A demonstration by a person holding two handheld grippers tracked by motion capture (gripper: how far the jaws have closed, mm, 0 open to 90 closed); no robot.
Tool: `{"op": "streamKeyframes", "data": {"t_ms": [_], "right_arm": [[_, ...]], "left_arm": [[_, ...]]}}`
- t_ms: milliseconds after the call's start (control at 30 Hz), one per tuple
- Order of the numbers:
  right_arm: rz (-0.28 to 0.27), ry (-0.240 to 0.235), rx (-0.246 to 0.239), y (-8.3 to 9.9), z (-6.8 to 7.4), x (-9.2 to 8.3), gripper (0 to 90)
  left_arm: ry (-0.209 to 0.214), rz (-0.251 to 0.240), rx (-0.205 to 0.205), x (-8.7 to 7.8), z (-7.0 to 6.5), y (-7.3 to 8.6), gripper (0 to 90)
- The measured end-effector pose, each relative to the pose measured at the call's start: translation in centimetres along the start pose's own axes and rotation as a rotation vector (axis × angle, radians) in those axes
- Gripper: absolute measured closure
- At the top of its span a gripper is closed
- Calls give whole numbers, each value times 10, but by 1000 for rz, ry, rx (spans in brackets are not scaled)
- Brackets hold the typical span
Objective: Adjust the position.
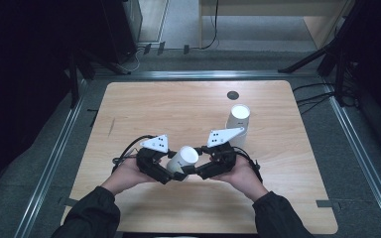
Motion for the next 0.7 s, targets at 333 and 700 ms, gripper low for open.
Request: {"op": "streamKeyframes", "data": {"t_ms": [333,700], "right_arm": [[-1,-2,0,-2,2,0,336],[19,3,-11,-2,3,-1,309]], "left_arm": [[5,-6,0,-1,0,-1,258],[17,1,-3,-2,0,0,261]]}}
Point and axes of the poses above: each handheld gripper's, and its own axes: x roughly forward along the jaws, y roughly out of its underside, z roughly to its left, the point moved 3 cm from there along x, roughly forward along the jaws, and after that the axes turned 14 degrees about -y, right-handed, at the moved point
